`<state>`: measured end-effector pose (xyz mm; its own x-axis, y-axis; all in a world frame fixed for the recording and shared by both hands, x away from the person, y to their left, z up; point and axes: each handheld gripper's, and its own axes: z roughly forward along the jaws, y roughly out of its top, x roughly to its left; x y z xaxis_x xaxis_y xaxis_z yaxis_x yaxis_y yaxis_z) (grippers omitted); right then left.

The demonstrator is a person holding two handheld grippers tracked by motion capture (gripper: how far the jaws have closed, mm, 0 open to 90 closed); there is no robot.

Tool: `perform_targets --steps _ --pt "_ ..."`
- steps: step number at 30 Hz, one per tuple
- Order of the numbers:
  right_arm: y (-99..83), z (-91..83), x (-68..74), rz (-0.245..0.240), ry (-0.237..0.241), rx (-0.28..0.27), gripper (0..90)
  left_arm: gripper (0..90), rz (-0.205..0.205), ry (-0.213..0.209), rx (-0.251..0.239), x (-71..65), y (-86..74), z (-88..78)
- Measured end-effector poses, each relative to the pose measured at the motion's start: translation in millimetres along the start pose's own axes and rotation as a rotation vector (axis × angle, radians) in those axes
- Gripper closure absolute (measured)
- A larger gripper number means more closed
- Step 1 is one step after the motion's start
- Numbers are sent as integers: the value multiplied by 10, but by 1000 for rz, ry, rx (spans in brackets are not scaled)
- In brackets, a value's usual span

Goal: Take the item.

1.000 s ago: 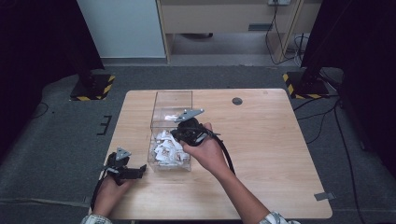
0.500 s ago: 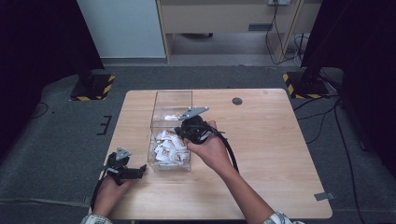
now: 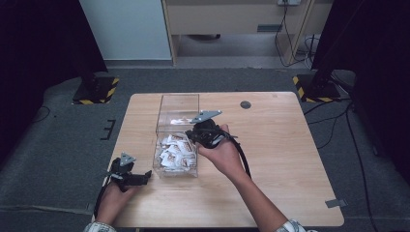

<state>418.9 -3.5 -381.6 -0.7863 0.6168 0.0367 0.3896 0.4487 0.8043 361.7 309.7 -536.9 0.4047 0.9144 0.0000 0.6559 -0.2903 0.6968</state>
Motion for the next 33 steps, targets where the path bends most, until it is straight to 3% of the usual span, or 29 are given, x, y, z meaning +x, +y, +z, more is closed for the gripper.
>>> perform_targets --steps 33 --pt "-129 -113 -228 26 -49 13 885 0 0 0 0 0 0 0"
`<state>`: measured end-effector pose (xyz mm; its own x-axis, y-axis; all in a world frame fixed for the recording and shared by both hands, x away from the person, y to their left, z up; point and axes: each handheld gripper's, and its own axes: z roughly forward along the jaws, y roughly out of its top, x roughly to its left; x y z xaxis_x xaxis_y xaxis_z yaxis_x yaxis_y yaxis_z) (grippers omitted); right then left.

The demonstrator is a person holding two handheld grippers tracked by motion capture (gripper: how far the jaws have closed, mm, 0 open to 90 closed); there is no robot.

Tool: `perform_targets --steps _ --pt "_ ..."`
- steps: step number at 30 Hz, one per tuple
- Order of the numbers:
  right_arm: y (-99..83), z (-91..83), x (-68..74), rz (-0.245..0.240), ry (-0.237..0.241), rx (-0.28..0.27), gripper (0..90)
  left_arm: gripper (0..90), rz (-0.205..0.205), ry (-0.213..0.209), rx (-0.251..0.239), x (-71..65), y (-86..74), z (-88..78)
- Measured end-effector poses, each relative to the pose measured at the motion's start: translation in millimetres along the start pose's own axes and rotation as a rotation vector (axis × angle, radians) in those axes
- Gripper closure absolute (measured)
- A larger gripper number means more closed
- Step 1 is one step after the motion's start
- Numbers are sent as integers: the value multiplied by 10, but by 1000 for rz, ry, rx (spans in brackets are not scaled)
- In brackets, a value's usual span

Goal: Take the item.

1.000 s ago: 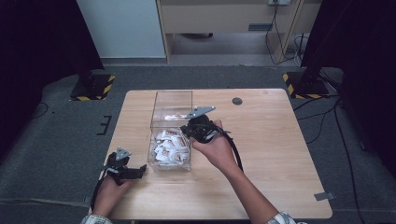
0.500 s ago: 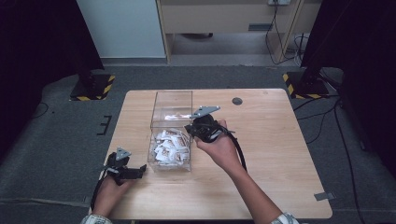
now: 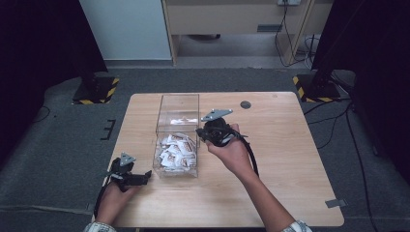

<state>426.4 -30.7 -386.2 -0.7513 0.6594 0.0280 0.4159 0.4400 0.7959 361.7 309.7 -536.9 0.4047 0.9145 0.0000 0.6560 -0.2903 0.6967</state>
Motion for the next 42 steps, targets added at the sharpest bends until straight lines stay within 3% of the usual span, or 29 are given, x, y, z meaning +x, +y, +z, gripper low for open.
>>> perform_targets --steps 20,42 --pt "-49 -49 -89 13 -21 -2 886 0 0 0 0 0 0 0" --pt "-264 -183 -406 73 -83 -5 886 0 0 0 0 0 0 0"
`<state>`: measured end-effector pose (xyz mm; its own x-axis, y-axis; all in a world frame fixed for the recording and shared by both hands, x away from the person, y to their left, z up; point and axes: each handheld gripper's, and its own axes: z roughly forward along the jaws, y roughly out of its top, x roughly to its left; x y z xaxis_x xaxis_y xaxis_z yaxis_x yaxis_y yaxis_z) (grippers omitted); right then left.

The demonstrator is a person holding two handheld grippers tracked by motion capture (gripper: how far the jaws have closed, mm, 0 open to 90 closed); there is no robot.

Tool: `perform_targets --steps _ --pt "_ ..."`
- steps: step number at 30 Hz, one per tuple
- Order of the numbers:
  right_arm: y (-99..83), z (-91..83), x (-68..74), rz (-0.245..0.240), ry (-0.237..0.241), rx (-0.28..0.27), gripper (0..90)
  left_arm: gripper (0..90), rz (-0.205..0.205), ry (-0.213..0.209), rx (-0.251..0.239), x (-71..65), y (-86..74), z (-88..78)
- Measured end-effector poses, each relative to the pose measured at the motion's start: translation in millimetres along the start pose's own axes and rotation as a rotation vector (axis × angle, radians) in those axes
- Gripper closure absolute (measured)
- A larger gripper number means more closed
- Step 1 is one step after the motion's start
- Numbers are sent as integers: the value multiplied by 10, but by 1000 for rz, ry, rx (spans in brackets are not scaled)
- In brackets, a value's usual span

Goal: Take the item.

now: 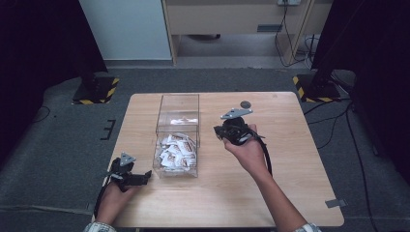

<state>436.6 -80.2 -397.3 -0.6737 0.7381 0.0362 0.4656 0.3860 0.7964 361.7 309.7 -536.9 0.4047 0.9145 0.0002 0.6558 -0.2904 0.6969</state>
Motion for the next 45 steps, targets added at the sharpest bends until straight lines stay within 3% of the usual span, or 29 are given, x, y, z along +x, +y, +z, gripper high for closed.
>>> perform_targets --steps 27,38,45 --pt "-193 -95 -398 67 -78 1 885 0 0 0 0 0 0 0" --pt "-423 -144 -662 114 -125 25 885 0 0 0 0 0 0 0" --pt "-529 -91 -739 126 -139 40 884 0 0 0 0 0 0 0"
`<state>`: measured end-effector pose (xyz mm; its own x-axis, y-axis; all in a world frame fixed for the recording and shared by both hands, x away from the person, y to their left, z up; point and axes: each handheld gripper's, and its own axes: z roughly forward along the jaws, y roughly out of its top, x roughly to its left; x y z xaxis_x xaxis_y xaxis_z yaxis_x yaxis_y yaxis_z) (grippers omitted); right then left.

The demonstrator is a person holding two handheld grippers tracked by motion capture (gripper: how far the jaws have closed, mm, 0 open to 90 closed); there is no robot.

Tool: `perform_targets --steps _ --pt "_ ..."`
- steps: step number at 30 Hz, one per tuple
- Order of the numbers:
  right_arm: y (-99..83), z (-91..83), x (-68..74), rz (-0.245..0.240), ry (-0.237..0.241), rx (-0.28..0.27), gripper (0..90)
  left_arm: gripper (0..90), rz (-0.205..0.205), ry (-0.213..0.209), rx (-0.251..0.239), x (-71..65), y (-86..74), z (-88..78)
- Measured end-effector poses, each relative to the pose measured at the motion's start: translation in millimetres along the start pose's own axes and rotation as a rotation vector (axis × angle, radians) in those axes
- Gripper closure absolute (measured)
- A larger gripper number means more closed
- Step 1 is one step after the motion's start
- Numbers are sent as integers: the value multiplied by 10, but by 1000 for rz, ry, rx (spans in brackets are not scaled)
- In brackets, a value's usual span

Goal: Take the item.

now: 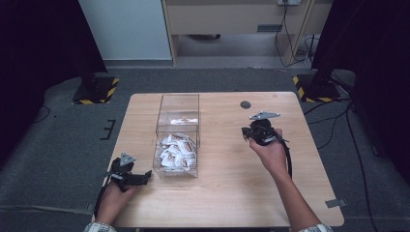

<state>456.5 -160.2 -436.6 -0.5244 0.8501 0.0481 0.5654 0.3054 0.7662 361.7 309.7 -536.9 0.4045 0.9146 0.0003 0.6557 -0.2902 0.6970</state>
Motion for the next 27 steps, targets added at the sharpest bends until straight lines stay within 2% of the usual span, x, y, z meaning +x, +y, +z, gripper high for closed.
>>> perform_targets --steps 11,15,21,24,27 --pt "-187 124 -152 16 -30 39 882 0 0 0 0 0 0 0" --pt "-256 180 -158 26 -30 54 878 0 0 0 0 0 0 0" --pt "-290 258 -107 15 -28 76 871 0 0 0 0 0 0 0" --pt "-287 284 -78 12 -26 73 804 0 0 0 0 0 0 0" --pt "-272 285 -47 18 -18 60 666 0 0 0 0 0 0 0"
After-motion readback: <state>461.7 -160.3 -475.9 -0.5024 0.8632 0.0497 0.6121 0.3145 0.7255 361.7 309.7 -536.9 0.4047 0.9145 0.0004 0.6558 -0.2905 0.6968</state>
